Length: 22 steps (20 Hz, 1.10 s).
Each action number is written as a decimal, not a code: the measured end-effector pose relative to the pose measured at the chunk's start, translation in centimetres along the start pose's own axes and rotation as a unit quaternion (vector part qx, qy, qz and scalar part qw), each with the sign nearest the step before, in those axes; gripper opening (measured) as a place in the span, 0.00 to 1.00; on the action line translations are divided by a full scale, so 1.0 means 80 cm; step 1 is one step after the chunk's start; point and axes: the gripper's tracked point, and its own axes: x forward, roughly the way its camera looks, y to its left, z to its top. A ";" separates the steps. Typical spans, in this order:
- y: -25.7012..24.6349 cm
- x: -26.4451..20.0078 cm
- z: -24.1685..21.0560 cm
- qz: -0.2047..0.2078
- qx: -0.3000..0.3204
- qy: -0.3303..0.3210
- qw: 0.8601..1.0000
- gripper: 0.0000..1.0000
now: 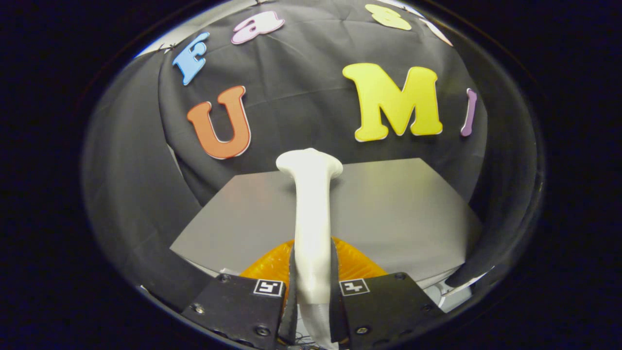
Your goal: Iron the clothes twice with a garment steamer, once on the left side and once on the right side.
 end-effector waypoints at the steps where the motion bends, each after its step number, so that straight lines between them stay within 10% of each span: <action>1: 0.001 -0.012 0.008 0.003 -0.004 -0.012 1.000 0.29; 10: -0.020 -0.177 0.083 0.053 0.006 -0.120 0.991 0.29; 22: -0.128 -0.382 0.197 0.024 0.022 -0.288 0.957 0.28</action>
